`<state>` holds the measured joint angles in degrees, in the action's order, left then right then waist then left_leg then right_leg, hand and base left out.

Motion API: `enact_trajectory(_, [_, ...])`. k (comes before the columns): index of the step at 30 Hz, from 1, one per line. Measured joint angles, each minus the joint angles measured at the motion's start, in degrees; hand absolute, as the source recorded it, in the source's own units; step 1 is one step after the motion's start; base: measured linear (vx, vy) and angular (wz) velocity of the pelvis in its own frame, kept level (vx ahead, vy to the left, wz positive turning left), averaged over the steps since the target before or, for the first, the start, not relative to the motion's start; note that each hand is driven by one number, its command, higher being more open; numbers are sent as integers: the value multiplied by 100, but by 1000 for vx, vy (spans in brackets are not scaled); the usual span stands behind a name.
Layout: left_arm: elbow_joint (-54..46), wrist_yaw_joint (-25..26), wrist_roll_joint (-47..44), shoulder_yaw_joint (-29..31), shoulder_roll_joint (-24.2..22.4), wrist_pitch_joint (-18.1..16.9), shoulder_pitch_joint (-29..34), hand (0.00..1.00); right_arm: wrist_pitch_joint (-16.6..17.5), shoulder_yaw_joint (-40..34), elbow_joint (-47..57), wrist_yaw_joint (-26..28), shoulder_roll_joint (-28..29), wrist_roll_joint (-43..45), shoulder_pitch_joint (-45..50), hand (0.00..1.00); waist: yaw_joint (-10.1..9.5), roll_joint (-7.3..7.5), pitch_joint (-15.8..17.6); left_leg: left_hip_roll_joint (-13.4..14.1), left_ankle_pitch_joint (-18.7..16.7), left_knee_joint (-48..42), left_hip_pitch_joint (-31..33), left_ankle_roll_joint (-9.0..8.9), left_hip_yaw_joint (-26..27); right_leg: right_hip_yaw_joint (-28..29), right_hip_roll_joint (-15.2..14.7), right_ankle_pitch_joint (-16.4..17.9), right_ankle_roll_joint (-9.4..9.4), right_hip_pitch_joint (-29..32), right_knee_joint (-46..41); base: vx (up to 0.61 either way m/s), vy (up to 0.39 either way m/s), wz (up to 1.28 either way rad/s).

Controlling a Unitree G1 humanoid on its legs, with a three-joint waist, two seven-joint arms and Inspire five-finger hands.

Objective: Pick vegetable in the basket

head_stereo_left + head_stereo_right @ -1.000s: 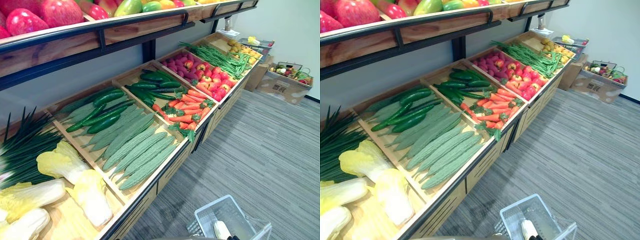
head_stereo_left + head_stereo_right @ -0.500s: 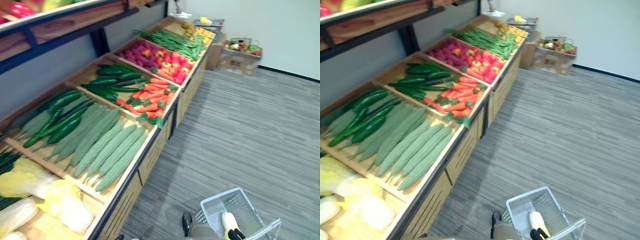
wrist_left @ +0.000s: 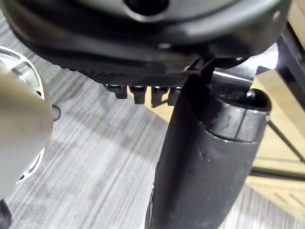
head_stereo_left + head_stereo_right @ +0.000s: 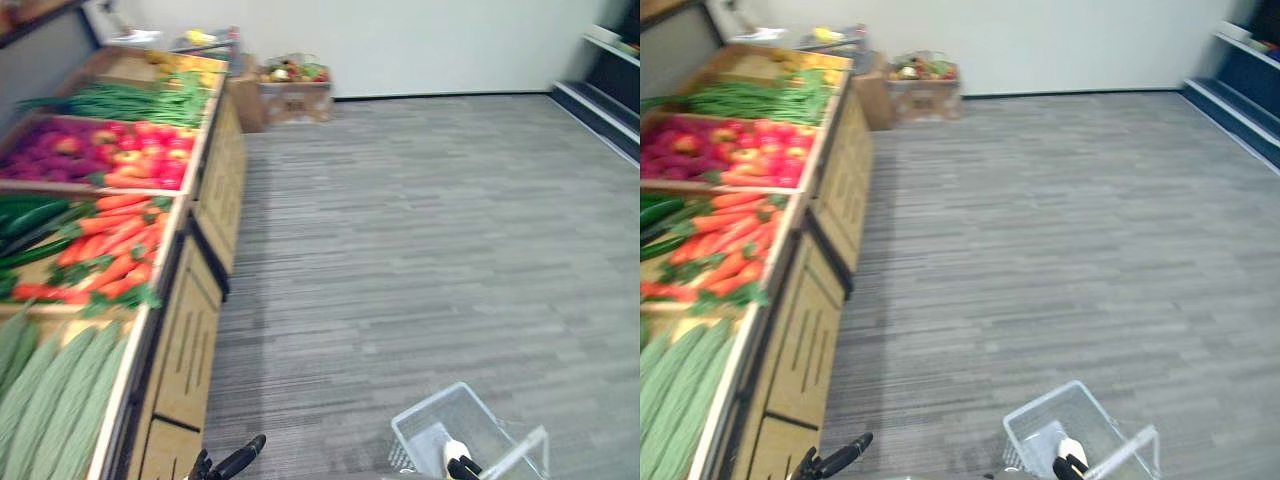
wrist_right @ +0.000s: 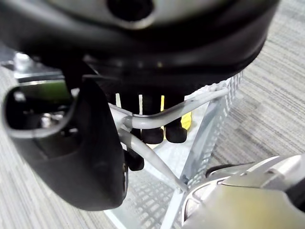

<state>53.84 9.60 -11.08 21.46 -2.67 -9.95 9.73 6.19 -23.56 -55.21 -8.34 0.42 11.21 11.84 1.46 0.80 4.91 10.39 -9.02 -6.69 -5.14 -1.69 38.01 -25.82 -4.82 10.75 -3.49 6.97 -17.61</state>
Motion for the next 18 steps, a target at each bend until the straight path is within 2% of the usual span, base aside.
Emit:
enact_trajectory(2, [-56,-22,39,-81,36,-5,6,100,-20,7,-67,12,13,2,-6,0,-6,63,-51,7,372,110,-78,-242,107,208,178,-212,5,-108,467,-134,-46,-60])
enact_trajectory(3, [-108,-26,40,-126,62,-6,-7,100,-20,35,-71,48,25,0,9,0,2,101,-81,42,447,68,-35,-268,233,302,321,-431,18,-254,989,-41,-59,-46])
enact_trajectory(6, [-190,-28,41,-268,140,-10,-17,100,-20,65,-94,66,33,-38,23,0,0,164,-53,148,471,-139,30,-287,400,490,490,-828,-9,-439,1685,-37,-68,-36])
enact_trajectory(9, [-192,-24,30,-277,173,-9,-31,100,-14,-14,-191,52,23,-104,120,0,14,211,-17,174,505,-278,-1,-320,389,506,519,-942,-14,-665,1935,-51,-50,-3])
enact_trajectory(15, [-172,-39,-89,-244,176,-11,-25,100,-14,-57,-200,46,42,-101,214,0,-19,194,38,244,500,-497,-75,-294,328,466,554,-1019,1,-946,2129,-17,-19,6])
enact_trajectory(17, [-158,-44,-92,-191,184,-32,-24,100,-12,-47,-200,46,52,-101,176,0,-62,220,120,320,416,-907,43,-242,-182,550,547,-1021,3,-1016,2123,-32,-42,-13])
enact_trajectory(18, [-99,-43,-99,-182,170,-89,-19,100,-9,-41,-201,44,23,-99,114,0,-133,185,163,272,213,-1098,194,-228,-979,665,548,-1028,15,-1016,2108,-40,-22,-30])
